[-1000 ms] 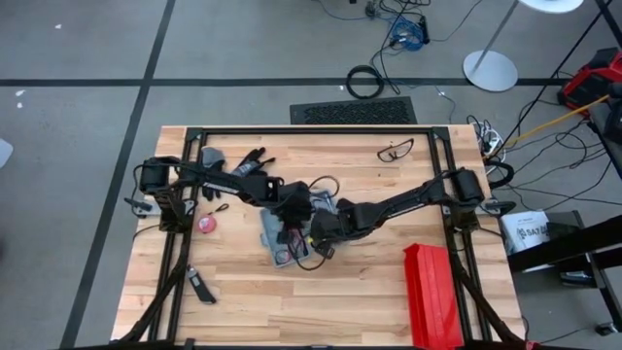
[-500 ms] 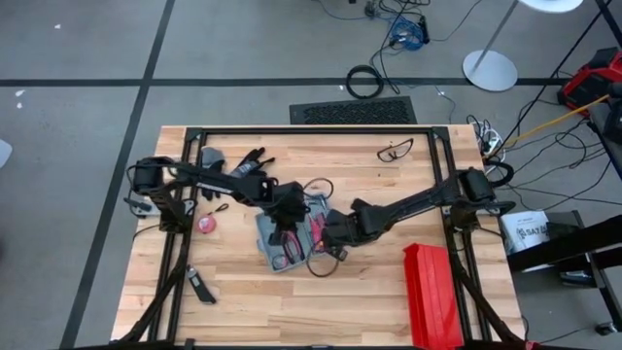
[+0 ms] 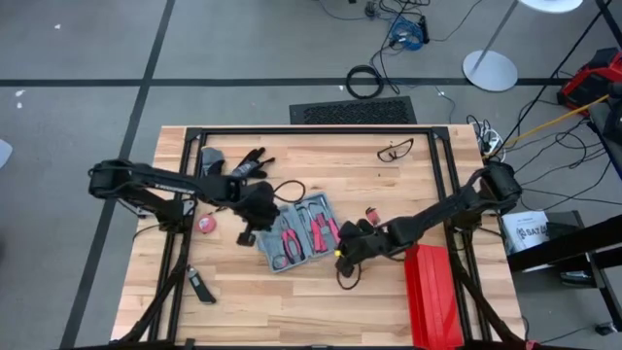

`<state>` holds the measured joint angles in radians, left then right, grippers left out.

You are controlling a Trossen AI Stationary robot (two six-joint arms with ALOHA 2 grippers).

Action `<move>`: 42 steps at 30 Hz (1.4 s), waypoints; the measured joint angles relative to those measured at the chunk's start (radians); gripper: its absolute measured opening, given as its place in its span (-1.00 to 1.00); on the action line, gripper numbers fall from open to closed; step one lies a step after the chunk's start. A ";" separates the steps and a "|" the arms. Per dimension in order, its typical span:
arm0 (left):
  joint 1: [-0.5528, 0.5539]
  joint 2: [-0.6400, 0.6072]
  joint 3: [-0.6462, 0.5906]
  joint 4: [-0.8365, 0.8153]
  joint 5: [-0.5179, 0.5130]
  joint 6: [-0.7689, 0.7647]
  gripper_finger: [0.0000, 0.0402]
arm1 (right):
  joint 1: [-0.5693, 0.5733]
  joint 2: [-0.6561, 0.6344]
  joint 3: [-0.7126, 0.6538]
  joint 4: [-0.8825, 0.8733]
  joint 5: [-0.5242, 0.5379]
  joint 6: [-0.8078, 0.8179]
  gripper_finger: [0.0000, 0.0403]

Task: Prefit tool cases
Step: Put the red terminal block into the gray prefit tools case

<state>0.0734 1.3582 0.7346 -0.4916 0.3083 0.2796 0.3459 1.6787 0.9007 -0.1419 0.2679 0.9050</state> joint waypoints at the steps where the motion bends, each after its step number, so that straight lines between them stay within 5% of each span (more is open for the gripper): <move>1: -0.005 0.000 -0.031 0.085 -0.001 -0.010 -1.00 | -0.008 -0.001 -0.025 0.076 0.018 -0.022 -1.00; 8: -0.026 0.052 -0.093 0.530 -0.003 -0.093 -1.00 | -0.085 0.050 -0.042 0.148 0.058 -0.134 -1.00; 19: -0.032 0.225 -0.094 0.629 0.047 -0.168 -1.00 | -0.131 0.116 -0.040 0.296 0.025 -0.230 -1.00; 35: -0.011 0.322 -0.092 0.760 0.129 -0.198 -1.00 | -0.130 0.202 0.021 0.408 -0.016 -0.278 -1.00; 42: -0.010 0.322 -0.092 0.763 0.150 -0.221 -1.00 | -0.128 0.193 0.115 0.240 -0.028 -0.315 -1.00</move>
<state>0.0639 1.6806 0.6426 0.2714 0.4588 0.0584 0.2179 1.8717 1.0160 0.0978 0.2401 0.5896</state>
